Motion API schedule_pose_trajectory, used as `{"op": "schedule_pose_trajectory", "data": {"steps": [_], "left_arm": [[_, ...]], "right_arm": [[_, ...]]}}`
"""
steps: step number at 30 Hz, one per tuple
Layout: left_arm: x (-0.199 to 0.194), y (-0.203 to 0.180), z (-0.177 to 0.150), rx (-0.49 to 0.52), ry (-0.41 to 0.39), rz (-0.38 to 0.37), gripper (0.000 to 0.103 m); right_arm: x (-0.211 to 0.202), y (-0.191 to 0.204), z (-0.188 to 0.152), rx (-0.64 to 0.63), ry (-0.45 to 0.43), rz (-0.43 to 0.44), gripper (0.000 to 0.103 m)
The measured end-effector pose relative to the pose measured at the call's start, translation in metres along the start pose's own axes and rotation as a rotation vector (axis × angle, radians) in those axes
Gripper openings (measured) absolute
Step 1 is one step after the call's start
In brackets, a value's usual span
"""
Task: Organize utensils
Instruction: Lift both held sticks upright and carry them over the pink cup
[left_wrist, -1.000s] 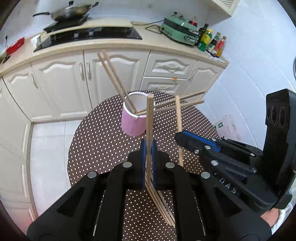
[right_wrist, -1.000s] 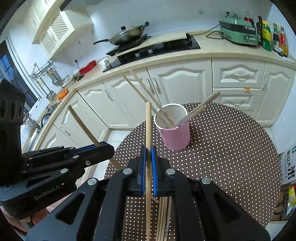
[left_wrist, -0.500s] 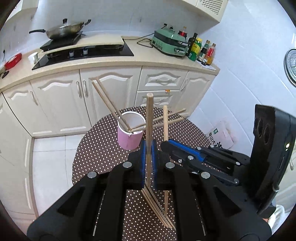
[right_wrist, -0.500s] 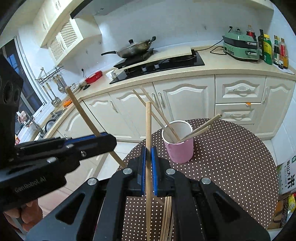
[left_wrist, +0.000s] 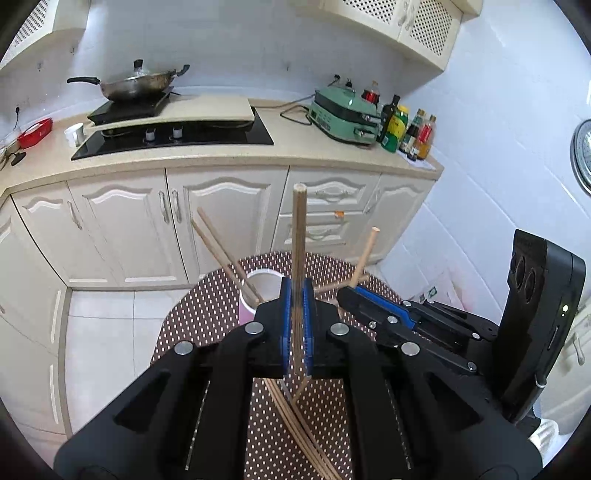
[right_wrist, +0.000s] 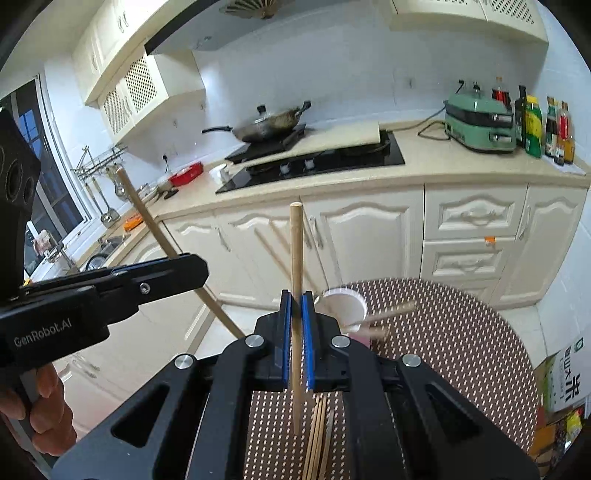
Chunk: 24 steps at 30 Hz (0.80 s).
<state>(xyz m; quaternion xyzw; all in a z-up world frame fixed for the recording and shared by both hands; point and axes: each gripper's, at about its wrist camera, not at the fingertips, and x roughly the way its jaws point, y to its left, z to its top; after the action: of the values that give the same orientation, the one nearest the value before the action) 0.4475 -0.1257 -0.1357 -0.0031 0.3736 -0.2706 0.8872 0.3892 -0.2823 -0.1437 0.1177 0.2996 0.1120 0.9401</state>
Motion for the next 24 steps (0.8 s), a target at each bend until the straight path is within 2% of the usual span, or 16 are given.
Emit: {"op": "schedule_pose_trajectory", "data": {"steps": [6, 13, 24], "left_arm": [[0.006, 0.004, 0.025, -0.023, -0.04, 0.021, 0.006], [0.02, 0.017, 0.05, -0.064, -0.074, 0.045, 0.006], [0.067, 0.038, 0.049, -0.108, -0.003, 0.074, 0.006]], "right_arm": [[0.01, -0.012, 0.028, -0.009, -0.06, -0.014, 0.005], [0.033, -0.022, 0.055, -0.027, -0.09, -0.015, 0.005], [0.07, -0.035, 0.057, -0.034, -0.051, -0.022, 0.005]]}}
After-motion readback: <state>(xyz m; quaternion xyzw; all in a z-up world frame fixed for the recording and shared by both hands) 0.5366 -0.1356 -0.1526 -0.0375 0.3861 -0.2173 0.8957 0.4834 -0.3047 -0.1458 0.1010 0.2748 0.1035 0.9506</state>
